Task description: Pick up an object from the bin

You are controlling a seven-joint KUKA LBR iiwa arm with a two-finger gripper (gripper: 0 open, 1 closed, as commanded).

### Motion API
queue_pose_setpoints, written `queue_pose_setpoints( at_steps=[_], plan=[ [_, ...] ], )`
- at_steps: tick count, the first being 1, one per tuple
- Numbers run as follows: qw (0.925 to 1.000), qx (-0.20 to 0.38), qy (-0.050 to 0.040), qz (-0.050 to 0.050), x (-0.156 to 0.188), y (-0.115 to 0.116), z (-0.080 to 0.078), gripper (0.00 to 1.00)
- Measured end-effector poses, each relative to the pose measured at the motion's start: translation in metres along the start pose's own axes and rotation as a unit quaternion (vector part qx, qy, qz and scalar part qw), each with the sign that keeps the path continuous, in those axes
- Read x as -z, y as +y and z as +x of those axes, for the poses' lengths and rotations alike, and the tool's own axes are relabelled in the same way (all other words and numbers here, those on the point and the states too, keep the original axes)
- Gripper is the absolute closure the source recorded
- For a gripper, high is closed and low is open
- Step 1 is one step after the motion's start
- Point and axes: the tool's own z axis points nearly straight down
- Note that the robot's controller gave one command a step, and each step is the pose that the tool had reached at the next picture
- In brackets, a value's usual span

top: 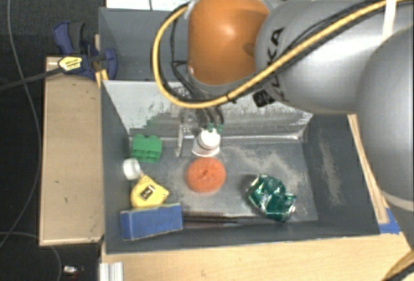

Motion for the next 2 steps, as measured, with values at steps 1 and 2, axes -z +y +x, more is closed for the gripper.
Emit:
queue_pose_setpoints(
  at_steps=[1,2],
  plan=[
    [1.0000,-0.002,-0.0036,-0.001,0.005,-0.001,-0.001,0.00],
    [0.9951,0.099,-0.0065,-0.001,-0.041,-0.024,0.019,0.00]
  ],
)
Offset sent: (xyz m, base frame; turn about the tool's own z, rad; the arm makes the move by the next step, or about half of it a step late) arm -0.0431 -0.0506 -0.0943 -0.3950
